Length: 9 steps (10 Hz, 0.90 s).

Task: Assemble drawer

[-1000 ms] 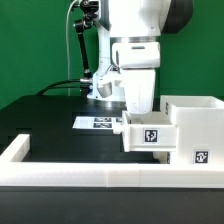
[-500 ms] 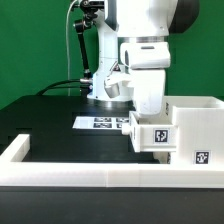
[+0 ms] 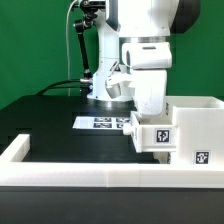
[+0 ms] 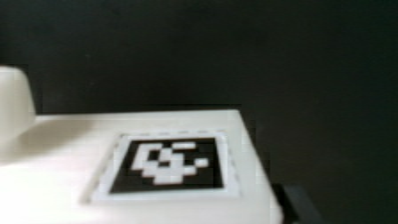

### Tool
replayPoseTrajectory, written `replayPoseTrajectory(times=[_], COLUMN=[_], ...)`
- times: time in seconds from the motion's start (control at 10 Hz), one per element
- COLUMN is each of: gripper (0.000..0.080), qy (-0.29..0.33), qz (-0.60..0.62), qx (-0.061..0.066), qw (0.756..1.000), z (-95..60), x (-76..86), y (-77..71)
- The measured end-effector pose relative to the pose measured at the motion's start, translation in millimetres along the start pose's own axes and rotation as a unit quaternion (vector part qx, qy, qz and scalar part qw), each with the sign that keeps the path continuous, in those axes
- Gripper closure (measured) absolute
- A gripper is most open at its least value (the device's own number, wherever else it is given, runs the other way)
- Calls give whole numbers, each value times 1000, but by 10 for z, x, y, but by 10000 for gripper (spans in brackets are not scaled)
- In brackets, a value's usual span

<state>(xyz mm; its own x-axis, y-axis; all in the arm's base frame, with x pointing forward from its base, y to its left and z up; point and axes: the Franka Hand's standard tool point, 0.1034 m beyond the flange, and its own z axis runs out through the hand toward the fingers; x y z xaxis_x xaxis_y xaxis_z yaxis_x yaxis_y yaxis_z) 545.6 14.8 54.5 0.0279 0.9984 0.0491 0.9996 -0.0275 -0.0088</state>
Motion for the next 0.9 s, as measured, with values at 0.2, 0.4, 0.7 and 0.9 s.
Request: replayPoseTrajectory(times=[0.2, 0.4, 0.7, 0.9], gripper=[390, 256, 156, 150], qy=[2, 2, -6, -14], qz=[3, 14, 18, 16], qx=[1, -1, 5, 12], qw=[1000, 1000, 1000, 1000], z=[9, -29, -254, -465], x=[53, 80, 48, -21], y=[-17, -13, 46, 144])
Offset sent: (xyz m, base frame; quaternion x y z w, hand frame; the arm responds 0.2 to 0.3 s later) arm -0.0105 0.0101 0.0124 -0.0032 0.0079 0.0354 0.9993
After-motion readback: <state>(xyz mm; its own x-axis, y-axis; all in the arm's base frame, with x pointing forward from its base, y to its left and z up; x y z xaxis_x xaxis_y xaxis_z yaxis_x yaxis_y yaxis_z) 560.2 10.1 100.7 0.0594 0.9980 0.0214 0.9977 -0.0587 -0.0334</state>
